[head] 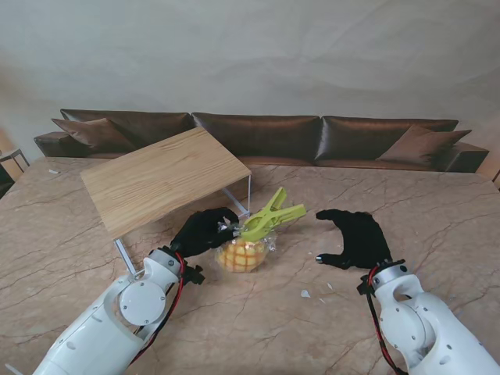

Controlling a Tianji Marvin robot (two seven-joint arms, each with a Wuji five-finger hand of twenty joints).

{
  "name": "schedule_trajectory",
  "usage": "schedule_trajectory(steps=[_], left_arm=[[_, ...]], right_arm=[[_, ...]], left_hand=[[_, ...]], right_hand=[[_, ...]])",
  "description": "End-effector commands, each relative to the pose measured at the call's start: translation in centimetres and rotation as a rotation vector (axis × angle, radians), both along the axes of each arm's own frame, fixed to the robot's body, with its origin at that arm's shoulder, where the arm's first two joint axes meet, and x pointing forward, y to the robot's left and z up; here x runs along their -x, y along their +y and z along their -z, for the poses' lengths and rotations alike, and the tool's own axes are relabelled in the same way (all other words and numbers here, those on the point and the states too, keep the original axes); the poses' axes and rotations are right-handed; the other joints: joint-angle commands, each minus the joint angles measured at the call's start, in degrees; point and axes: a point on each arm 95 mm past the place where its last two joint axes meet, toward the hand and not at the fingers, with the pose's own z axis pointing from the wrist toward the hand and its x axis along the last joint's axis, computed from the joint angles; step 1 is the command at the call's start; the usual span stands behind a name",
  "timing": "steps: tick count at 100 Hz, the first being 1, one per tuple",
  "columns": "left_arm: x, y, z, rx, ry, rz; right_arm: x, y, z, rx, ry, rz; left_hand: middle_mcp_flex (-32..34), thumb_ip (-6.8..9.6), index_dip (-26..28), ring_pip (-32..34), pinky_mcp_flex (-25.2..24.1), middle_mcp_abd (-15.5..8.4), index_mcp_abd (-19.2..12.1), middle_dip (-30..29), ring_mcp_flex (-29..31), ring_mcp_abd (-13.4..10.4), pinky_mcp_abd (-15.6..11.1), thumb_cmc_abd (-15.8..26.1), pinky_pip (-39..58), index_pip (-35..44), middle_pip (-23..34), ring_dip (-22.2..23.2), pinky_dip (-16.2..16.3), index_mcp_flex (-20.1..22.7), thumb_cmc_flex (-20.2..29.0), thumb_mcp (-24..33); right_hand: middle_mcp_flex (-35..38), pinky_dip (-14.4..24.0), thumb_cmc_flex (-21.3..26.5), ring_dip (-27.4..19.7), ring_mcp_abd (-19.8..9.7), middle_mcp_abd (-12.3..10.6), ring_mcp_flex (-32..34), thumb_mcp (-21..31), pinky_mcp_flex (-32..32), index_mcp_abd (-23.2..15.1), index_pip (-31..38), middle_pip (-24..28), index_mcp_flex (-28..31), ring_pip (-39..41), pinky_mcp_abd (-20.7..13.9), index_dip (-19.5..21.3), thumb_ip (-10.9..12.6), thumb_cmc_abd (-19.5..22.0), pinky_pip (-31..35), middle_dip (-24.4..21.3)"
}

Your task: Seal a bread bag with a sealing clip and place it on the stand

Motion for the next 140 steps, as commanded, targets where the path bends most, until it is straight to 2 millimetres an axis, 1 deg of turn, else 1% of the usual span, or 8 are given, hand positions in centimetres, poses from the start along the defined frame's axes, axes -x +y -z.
schedule_trajectory(steps=[1,8,17,50,75,110,122,140], left_arm=[[-0.4,-0.4,-1.8,0.024,-0.031,-0.003],[-0.8,-0.2,-2.9,0.028,-0.049,-0.019],[-1.2,0.1,-4.5,0.039,-0.075,-0.047],[-3.2,2.2,-10.3,0.033,-0.168,-0.166],[-4.6,4.0,-13.1,0.046,-0.196,-0.243],[-8.2,7.3,-14.9,0.007,-0.168,-0.368],[-10.1,8.6,-14.6,-0.010,-0.120,-0.420],[-12.7,10.4,-13.1,-0.034,-0.031,-0.496]], right_arm=[[0.2,0.1,0.7,-0.001,0.016,0.000],[0.2,0.0,0.9,-0.010,0.023,0.002],[0.2,-0.2,1.2,-0.002,0.023,0.004],[-0.1,-0.5,2.0,-0.002,0.041,0.009],[-0.5,-0.7,2.5,0.001,0.061,0.006],[-1.3,-0.5,3.1,0.003,0.090,-0.014],[-1.6,-0.3,3.3,-0.003,0.096,-0.019],[-2.0,0.0,3.6,-0.007,0.107,-0.031]], left_hand=[[-0.69,0.38,4.23,1.04,-0.67,-4.23,-5.96,0.88,0.22,-0.21,0.84,6.92,1.86,7.49,2.29,0.68,1.20,2.37,4.61,-0.32],[-0.71,0.36,4.30,1.02,-0.65,-4.38,-6.13,0.95,0.15,-0.37,0.82,6.97,1.83,7.41,2.23,0.74,1.29,2.29,4.57,-0.41],[-0.65,0.41,4.38,1.02,-0.62,-4.21,-5.99,1.01,0.20,-0.31,0.80,6.93,1.82,7.39,2.19,0.78,1.37,2.33,4.66,-0.38],[-0.31,0.49,4.35,1.08,-0.16,-4.30,-6.05,1.07,0.63,-0.60,0.47,6.70,1.86,7.24,1.99,0.82,1.49,2.52,4.51,-0.16],[-0.20,0.43,4.38,1.09,0.07,-4.56,-6.39,1.17,0.85,-0.88,0.36,6.44,1.83,7.06,1.80,0.86,1.52,2.49,4.13,0.09],[-0.34,0.53,4.39,0.87,-0.21,-4.39,-6.03,1.23,0.72,-0.72,0.13,6.76,1.63,6.90,1.51,0.86,1.53,2.36,4.39,0.05],[-0.10,0.55,4.09,0.92,-0.07,-4.11,-5.59,1.19,0.85,-0.51,0.01,6.20,1.82,6.83,1.50,0.88,1.59,2.39,4.57,0.21],[0.11,0.48,3.27,1.15,0.01,-3.58,-4.95,0.97,1.14,0.10,0.16,5.75,2.27,6.85,1.33,0.90,1.77,2.36,4.92,0.31]], right_hand=[[2.04,-0.49,1.73,0.20,-1.76,0.44,-0.73,-0.50,-0.83,0.38,-0.40,-2.35,-1.43,-0.11,-0.37,-1.13,1.34,0.86,-0.12,-1.00],[3.17,-0.47,2.09,0.27,-1.76,0.40,-0.86,-0.45,-0.99,0.41,-0.32,-4.02,-1.53,-0.15,-0.45,-1.07,1.36,0.73,-0.25,-1.87],[5.77,-0.35,2.27,0.32,-1.73,0.46,-0.82,-0.40,-0.91,0.28,-0.38,-8.57,-1.46,-0.16,-0.47,-1.07,1.38,0.69,-0.30,-4.20],[6.24,-0.35,3.47,0.36,-1.77,0.49,-0.96,-0.49,-1.05,0.26,-0.29,-9.42,-1.38,-0.12,-0.40,-1.02,1.53,0.83,-0.36,-4.55],[6.14,-0.38,4.05,0.37,-1.73,0.53,-1.04,-0.68,-1.04,-0.01,-0.27,-9.51,-1.31,-0.10,-0.32,-0.99,1.66,0.88,-0.35,-4.53],[6.09,-0.40,4.52,0.40,-1.80,0.54,-1.18,-0.73,-1.09,-0.02,-0.20,-9.52,-1.12,-0.09,-0.14,-0.94,1.77,1.18,-0.39,-4.50],[6.20,-0.36,4.84,0.50,-1.54,0.61,-1.16,-0.93,-1.08,-0.13,-0.12,-9.49,-1.12,0.02,-0.03,-0.89,1.84,1.53,-0.34,-4.49],[6.18,-0.30,5.16,0.63,-1.54,0.67,-1.14,-1.14,-1.14,-0.03,-0.03,-9.50,-1.15,0.06,0.09,-0.83,1.93,1.80,-0.32,-4.49]])
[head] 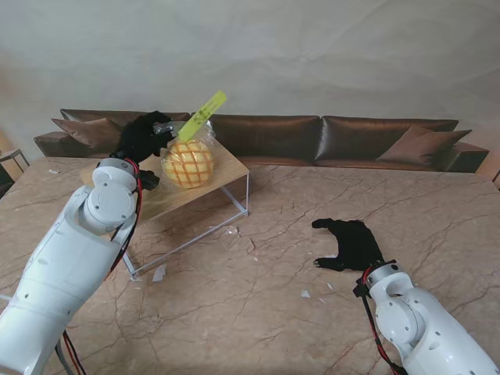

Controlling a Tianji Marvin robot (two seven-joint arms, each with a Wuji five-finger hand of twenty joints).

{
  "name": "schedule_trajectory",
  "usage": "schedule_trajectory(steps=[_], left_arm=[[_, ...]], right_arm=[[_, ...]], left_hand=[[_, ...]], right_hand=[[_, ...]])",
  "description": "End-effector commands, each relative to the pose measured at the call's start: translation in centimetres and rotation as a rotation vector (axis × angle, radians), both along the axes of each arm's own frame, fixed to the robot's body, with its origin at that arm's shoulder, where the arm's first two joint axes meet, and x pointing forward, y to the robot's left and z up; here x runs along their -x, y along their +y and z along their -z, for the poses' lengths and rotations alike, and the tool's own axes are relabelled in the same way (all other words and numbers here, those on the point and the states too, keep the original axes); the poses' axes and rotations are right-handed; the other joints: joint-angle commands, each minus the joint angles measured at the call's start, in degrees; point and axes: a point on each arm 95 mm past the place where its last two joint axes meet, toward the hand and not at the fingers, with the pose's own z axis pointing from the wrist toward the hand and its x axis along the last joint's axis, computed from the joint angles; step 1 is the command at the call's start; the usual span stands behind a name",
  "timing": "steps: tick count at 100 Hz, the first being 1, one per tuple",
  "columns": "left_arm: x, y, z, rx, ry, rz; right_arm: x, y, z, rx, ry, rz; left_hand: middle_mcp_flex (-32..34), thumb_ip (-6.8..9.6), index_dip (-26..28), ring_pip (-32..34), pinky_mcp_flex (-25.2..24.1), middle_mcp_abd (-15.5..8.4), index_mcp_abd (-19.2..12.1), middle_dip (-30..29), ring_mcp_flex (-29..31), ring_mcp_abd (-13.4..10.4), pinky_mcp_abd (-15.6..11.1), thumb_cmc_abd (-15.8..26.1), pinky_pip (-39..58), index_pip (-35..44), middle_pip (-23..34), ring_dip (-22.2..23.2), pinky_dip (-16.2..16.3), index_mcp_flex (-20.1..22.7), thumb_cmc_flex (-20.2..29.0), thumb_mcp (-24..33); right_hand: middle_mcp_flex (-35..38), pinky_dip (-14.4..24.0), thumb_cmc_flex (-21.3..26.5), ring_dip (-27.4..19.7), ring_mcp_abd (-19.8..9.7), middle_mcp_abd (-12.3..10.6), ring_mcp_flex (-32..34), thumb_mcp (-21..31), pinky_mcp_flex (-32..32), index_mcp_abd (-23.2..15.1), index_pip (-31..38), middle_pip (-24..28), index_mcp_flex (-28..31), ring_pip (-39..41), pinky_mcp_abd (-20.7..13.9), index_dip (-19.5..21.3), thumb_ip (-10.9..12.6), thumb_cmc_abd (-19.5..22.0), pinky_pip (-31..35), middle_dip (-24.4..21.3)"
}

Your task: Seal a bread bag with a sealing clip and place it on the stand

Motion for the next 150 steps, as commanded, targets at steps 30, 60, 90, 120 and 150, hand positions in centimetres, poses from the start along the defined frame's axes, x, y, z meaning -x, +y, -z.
schedule_trajectory(steps=[30,60,90,120,150], left_arm=[[-1.4,3.0,2.9,-0.062,0.139,-0.125],[-0.5,4.1,5.9,-0.158,0.246,-0.130],[0.0,4.8,6.0,-0.194,0.228,-0.130],[1.4,4.9,3.2,-0.241,0.041,-0.104],[7.2,1.8,2.7,-0.284,-0.093,0.114]], right_arm=[[-0.6,0.8,0.4,-0.006,0.013,-0.031],[-0.6,1.3,0.5,-0.010,0.001,-0.050],[-0.1,1.4,0.2,-0.016,-0.019,-0.054],[0.4,1.7,-0.6,-0.030,-0.046,-0.053],[0.8,1.6,-2.3,-0.080,-0.063,-0.072]], left_hand=[[0.94,0.42,-2.48,1.61,0.24,-2.41,-3.81,-1.33,1.91,0.78,-0.18,3.14,3.27,7.56,0.16,-0.14,0.93,2.01,3.97,3.26],[-0.72,1.08,-20.23,-4.84,-2.00,3.42,3.54,-5.58,-1.67,1.06,-1.29,-0.99,0.88,3.60,-13.89,-3.51,-1.34,-0.05,-1.10,9.72],[-41.10,11.05,-40.67,-44.52,-24.92,12.36,17.95,-37.08,-40.08,-3.21,-7.57,6.09,-35.76,-36.77,-35.25,-32.25,-18.22,-15.51,-24.92,0.66],[-51.52,12.83,-44.30,-48.70,-25.99,7.40,15.73,-39.17,-52.24,-11.44,-16.27,13.83,-58.74,-42.99,-38.05,-37.25,-26.08,-16.45,-27.28,-19.47],[-49.71,17.21,-44.06,-48.65,-23.83,5.29,14.26,-39.50,-49.48,-13.33,-22.65,20.06,-53.69,-42.57,-38.55,-37.96,-33.38,-14.84,-27.22,-29.56]], right_hand=[[1.35,-0.18,2.03,0.52,-1.33,0.61,-1.14,-1.32,-0.86,-0.19,0.22,-1.40,-1.22,0.06,0.06,-0.69,1.68,1.60,-0.35,-0.86],[1.37,-0.14,2.09,0.67,-1.44,0.58,-1.08,-1.50,-0.99,-0.19,0.26,-1.40,-1.25,0.08,0.17,-0.65,1.78,1.79,-0.49,-0.85],[1.24,-0.15,1.69,0.66,-1.46,0.49,-1.21,-1.40,-1.03,-0.07,0.27,-1.43,-1.29,0.00,0.01,-0.65,1.73,1.53,-0.59,-0.86],[0.95,-0.31,1.00,0.49,-1.92,0.20,-1.30,-1.67,-1.15,-0.15,0.14,-1.50,-1.40,-0.17,-0.34,-0.70,1.64,2.07,-0.87,-0.88],[-0.25,-2.60,-0.06,-0.65,-3.01,0.12,-2.43,-11.63,-1.08,1.22,-1.56,-1.69,-2.23,-0.30,-4.56,-1.67,3.73,14.02,-2.38,-0.98]])
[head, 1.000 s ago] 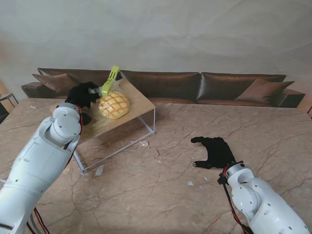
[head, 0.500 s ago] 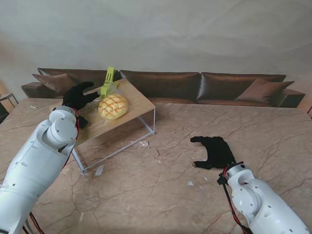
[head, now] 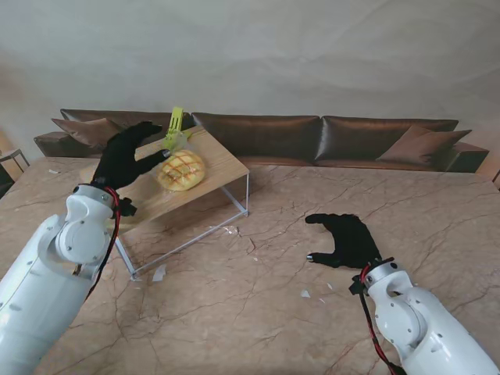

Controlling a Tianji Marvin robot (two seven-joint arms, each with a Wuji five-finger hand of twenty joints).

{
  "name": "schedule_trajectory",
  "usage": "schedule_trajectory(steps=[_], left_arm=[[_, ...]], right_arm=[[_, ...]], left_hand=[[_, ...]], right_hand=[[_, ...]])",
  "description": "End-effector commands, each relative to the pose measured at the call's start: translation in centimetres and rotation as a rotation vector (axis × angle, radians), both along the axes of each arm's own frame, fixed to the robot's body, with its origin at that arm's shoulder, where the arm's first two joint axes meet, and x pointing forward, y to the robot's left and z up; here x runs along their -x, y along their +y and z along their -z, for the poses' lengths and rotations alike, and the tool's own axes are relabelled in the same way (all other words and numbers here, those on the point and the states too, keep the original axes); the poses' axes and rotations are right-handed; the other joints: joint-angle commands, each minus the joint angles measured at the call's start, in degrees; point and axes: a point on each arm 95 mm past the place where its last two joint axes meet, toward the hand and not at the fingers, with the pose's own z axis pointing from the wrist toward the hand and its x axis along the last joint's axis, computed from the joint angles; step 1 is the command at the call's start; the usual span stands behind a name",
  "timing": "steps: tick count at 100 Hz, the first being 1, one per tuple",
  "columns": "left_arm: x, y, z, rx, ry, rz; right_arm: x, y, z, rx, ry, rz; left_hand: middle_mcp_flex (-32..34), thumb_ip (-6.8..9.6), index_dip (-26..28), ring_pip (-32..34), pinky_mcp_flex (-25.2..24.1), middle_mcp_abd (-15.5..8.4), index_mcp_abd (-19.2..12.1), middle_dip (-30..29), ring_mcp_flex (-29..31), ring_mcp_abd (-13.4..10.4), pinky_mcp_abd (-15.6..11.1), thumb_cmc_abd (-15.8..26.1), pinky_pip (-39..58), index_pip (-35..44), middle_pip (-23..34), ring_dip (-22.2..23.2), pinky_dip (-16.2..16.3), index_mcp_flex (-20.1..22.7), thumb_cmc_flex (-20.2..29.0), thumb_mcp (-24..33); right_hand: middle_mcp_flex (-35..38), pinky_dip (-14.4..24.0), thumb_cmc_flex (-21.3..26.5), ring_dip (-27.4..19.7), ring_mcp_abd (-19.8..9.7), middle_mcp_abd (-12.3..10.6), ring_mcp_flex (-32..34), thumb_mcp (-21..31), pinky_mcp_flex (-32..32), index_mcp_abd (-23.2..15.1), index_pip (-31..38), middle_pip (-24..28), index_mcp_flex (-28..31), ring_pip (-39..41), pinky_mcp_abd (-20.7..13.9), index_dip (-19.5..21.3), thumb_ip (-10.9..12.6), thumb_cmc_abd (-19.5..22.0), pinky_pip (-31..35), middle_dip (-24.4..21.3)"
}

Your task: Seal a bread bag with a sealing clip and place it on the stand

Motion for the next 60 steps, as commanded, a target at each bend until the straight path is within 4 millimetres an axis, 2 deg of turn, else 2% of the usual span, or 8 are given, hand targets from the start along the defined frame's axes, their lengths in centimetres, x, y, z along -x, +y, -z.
schedule_trajectory(steps=[1,9,13,15,18,25,41,60], left_arm=[[1.4,-0.9,1.5,0.008,0.019,0.035],[2.9,-2.0,2.2,0.007,0.013,0.091],[3.6,-2.5,2.6,0.009,0.013,0.117],[4.0,-2.8,2.9,0.011,0.015,0.130],[4.5,-3.2,3.3,0.017,0.016,0.146],[5.9,-4.0,4.3,0.036,0.021,0.182],[8.2,-5.4,6.9,0.069,0.053,0.250],[9.7,-6.7,10.1,0.107,0.102,0.301]], right_arm=[[0.2,0.4,-0.5,-0.034,-0.007,-0.013],[0.4,0.5,-0.8,-0.082,0.002,-0.023],[0.5,0.6,-0.9,-0.094,0.005,-0.029],[0.5,0.6,-0.9,-0.098,0.006,-0.032],[0.6,0.6,-1.0,-0.101,0.007,-0.036],[0.8,0.6,-1.2,-0.104,0.007,-0.045],[1.0,0.8,-1.4,-0.135,0.011,-0.072],[1.3,1.6,-0.9,-0.193,0.028,-0.111]], left_hand=[[0.61,2.46,-0.44,-0.66,0.20,-1.57,-1.58,-1.29,0.56,-1.88,-2.46,2.65,1.67,-1.51,-1.53,-0.45,-1.15,1.12,-1.31,-1.75],[1.17,3.05,-0.31,-0.50,0.03,-1.62,-1.66,-1.40,1.54,-1.86,-2.57,3.16,4.36,-1.27,-1.70,-0.44,-1.10,1.58,-1.35,-2.54],[1.40,3.38,-0.02,-0.39,-0.20,-1.70,-1.78,-1.39,1.91,-1.82,-2.79,3.41,5.87,-0.77,-1.70,-0.36,-0.89,1.87,-1.46,-2.94],[1.48,3.46,0.05,-0.33,-0.21,-1.70,-1.75,-1.38,2.08,-1.77,-2.81,3.45,6.25,-0.63,-1.69,-0.33,-0.85,1.97,-1.45,-3.04],[1.62,3.52,0.12,-0.24,-0.06,-1.67,-1.75,-1.37,2.35,-1.81,-2.89,3.56,6.68,-0.50,-1.66,-0.28,-0.77,2.11,-1.49,-3.15],[2.10,3.66,0.20,-0.01,-0.04,-1.58,-1.75,-1.40,3.17,-1.61,-2.95,3.71,8.62,-0.39,-1.72,-0.10,-0.22,2.28,-1.56,-3.58],[2.61,3.84,0.13,0.45,1.10,-1.02,-1.41,-1.37,4.55,-1.01,-2.93,4.09,10.18,-0.53,-1.65,0.19,0.16,2.46,-1.80,-4.08],[2.93,4.08,0.08,0.84,1.88,-0.76,-1.30,-1.28,5.60,-0.72,-2.74,3.79,12.09,-0.65,-1.56,0.59,0.78,2.70,-1.43,-4.28]], right_hand=[[-0.31,-1.28,-0.53,-0.65,-2.87,-0.09,-1.61,-4.71,-0.61,1.34,-1.48,-1.68,-2.28,-0.27,-2.35,-1.73,2.33,5.40,-1.15,-0.86],[-1.05,-2.07,0.85,-0.65,-2.88,0.44,-2.52,-10.40,-1.15,2.51,-2.47,-1.78,-2.61,-0.04,-2.87,-2.34,3.57,10.03,-1.78,-0.94],[-1.42,-2.38,2.73,-0.71,-2.98,0.59,-2.85,-18.53,-1.34,3.12,-3.05,-1.81,-2.89,0.01,-3.02,-2.76,5.49,15.44,-1.81,-1.00],[-1.66,-2.48,1.39,-0.73,-3.02,0.68,-2.98,-21.66,-1.43,3.32,-3.22,-1.84,-3.09,0.01,-3.11,-2.91,6.87,17.34,-1.82,-1.03],[-1.81,-2.58,-2.50,-0.73,-2.95,0.87,-3.04,-19.14,-1.49,3.68,-3.48,-1.85,-3.33,0.09,-3.09,-3.16,8.48,15.84,-1.74,-1.07],[-2.63,-2.68,-5.62,-0.76,-2.97,1.13,-3.34,-15.43,-1.70,4.48,-4.19,-1.95,-4.31,0.03,-3.16,-3.62,9.03,15.07,-1.77,-1.16],[-4.28,-2.73,-7.75,-0.88,-3.22,1.50,-4.03,-15.43,-2.39,5.56,-5.17,-2.23,-5.68,-0.30,-3.63,-4.18,8.87,17.36,-1.90,-1.35],[-5.70,-2.84,-10.19,-1.08,-3.27,1.54,-5.02,-16.97,-3.40,5.83,-6.07,-2.34,-6.72,-0.75,-3.89,-4.83,9.01,22.57,-2.14,-1.55]])
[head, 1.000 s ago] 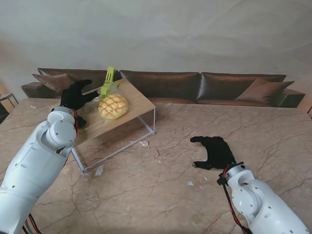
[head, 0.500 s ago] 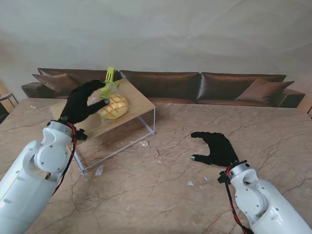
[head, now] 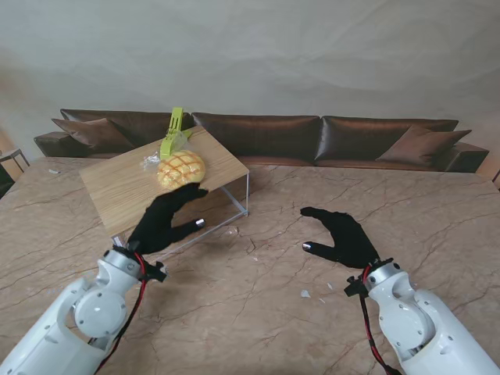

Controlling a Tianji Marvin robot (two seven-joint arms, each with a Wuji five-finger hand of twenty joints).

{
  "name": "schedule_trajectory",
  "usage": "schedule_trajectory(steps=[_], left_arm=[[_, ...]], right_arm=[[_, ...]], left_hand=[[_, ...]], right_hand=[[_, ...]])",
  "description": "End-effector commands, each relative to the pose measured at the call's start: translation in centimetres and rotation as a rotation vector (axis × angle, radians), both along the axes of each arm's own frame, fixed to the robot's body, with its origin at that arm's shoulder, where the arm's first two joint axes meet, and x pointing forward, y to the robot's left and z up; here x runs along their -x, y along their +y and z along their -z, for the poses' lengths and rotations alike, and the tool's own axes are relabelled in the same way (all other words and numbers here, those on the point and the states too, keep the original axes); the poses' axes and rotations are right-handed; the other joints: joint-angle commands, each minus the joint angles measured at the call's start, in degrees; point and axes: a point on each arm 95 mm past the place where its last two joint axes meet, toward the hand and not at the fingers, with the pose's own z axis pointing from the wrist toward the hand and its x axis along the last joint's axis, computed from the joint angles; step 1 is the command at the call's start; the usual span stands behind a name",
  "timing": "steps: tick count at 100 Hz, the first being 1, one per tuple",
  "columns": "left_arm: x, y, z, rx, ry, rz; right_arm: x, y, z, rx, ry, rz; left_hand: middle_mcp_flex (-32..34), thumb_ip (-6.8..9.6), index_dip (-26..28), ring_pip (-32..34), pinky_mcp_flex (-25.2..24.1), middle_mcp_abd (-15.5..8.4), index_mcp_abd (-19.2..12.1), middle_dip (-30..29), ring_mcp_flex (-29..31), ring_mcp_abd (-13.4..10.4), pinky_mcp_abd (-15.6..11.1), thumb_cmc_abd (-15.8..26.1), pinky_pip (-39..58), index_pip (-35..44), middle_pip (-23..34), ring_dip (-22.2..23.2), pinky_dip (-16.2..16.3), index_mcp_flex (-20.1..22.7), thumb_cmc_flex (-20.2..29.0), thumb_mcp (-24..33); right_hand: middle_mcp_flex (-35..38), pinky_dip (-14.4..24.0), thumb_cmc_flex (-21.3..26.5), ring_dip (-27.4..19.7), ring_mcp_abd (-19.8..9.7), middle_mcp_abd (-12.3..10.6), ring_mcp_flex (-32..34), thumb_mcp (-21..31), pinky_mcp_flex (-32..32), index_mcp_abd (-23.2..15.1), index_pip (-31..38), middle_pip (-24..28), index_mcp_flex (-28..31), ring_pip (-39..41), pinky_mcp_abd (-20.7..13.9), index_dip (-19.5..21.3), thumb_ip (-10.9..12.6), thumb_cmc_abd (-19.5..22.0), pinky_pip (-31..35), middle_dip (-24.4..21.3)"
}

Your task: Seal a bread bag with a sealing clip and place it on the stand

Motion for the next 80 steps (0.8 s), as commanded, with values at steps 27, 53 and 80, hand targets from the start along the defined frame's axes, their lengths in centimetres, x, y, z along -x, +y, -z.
schedule_trajectory(steps=[27,53,80], left_arm=[[0.6,-1.8,5.0,0.007,0.102,0.041],[0.4,-2.0,6.4,0.000,0.126,0.028],[0.5,-2.0,6.2,-0.001,0.110,0.020]], right_arm=[[1.1,1.2,1.1,-0.070,0.025,-0.066],[1.8,1.3,2.3,-0.090,0.045,-0.078],[2.1,1.7,3.1,-0.094,0.052,-0.083]], left_hand=[[-2.91,2.18,-1.13,-0.90,-0.98,-0.91,-0.08,-0.91,-2.71,-1.30,-2.76,0.47,0.73,-3.16,-1.39,0.36,0.42,-3.15,0.12,-0.74],[-4.03,1.86,-1.44,-1.19,-1.45,-1.24,-0.23,-0.79,-3.83,-1.79,-2.69,-0.32,0.41,-3.49,-0.95,0.21,0.06,-3.45,0.30,0.46],[-4.04,1.61,-1.28,-1.32,-1.76,-1.55,-0.54,-0.80,-4.12,-2.02,-2.47,-0.77,0.27,-3.08,-0.85,0.12,-0.13,-3.45,0.21,1.68]], right_hand=[[-2.51,-0.70,-2.50,-0.60,-2.93,-0.46,-1.90,-2.87,-1.71,0.48,-1.67,-1.34,-4.08,-1.04,-2.22,-1.61,1.27,3.99,-0.89,-0.78],[-3.11,-0.59,-2.01,-0.71,-3.12,-1.00,-2.29,-3.73,-2.01,-0.01,-1.32,-1.36,-7.30,-1.24,-2.32,-1.98,1.64,4.67,-1.15,-0.89],[-1.58,0.01,-1.49,-0.50,-2.94,-0.97,-1.28,-4.08,-1.32,-0.52,0.14,-0.97,-6.19,-0.97,-1.52,-1.85,1.64,4.25,-0.81,-0.76]])
